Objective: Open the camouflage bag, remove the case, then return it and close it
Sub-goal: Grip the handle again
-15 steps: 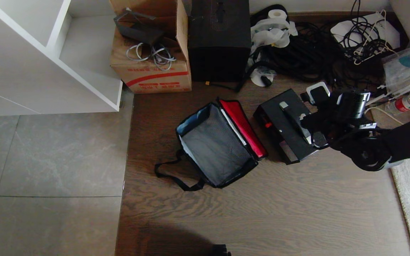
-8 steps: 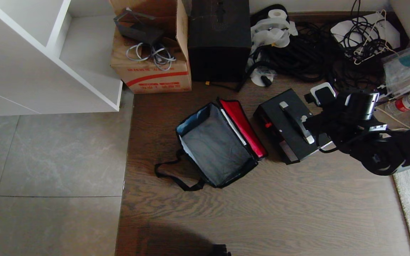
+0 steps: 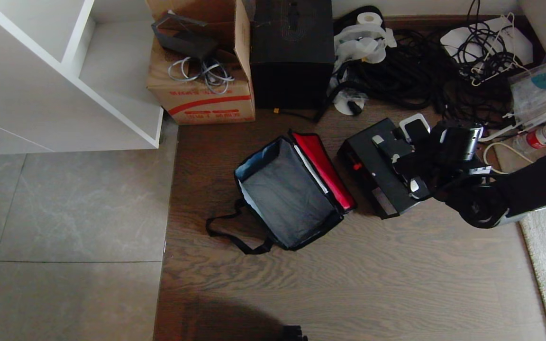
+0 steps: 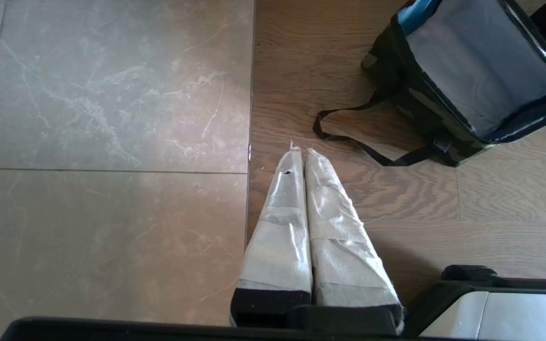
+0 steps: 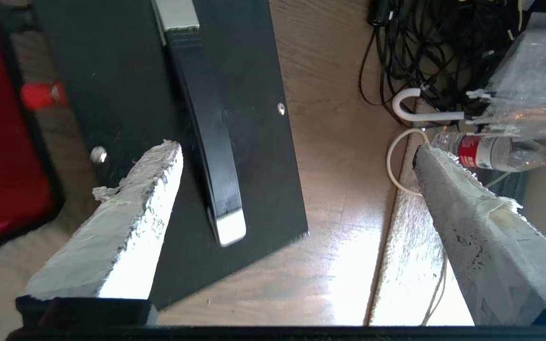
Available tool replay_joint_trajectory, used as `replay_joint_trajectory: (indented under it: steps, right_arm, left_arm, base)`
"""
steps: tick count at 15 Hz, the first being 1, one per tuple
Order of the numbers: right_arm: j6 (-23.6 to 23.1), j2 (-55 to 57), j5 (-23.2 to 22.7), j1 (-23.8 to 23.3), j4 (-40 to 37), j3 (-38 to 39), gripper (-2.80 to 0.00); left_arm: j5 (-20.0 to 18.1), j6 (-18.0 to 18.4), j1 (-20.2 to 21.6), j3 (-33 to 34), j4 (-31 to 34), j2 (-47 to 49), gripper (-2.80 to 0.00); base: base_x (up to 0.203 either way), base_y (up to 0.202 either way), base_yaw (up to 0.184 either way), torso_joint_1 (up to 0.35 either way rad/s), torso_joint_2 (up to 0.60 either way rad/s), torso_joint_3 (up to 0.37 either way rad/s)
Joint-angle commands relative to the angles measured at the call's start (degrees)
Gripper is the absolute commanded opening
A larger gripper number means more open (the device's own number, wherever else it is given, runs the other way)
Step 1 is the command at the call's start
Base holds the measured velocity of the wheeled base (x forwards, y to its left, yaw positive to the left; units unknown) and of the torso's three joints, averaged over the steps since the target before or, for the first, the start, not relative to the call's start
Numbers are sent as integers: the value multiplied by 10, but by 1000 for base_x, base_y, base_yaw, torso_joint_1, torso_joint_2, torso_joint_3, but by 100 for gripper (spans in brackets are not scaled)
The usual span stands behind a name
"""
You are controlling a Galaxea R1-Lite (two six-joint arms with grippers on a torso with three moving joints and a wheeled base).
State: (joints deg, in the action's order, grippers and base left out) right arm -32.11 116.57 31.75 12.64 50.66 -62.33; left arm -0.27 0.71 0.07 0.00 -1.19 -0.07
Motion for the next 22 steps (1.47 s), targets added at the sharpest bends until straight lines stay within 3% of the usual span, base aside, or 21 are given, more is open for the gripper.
replay_joint_trajectory:
  steps: [1, 7, 10, 13, 15, 22]
  right_arm:
    - [-3, 44, 6, 0, 2, -43, 0]
    - [2, 108, 14, -2, -28, -97, 0]
    - [3, 157, 81, -3, -23, -144, 0]
    - [5, 186, 99, -6, -18, -176, 0]
    - [4, 213, 139, -7, -9, -205, 0]
    - [-10, 247, 142, -18, -8, -248, 0]
  left_arm:
    - [0, 0, 0, 5, 0, 1, -280]
    - [0, 0, 0, 5, 0, 0, -280]
    - [0, 0, 0, 5, 0, 0, -280]
    - [0, 0, 0, 5, 0, 1, -280]
    - [0, 0, 0, 5, 0, 1, -280]
    - [0, 0, 0, 5, 0, 1, -280]
  base:
    - [0, 0, 0, 0, 0, 0]
    - [0, 0, 0, 0, 0, 0]
    - [0, 0, 0, 0, 0, 0]
    - [0, 0, 0, 0, 0, 0]
    - [0, 0, 0, 0, 0, 0]
    - [0, 0, 0, 0, 0, 0]
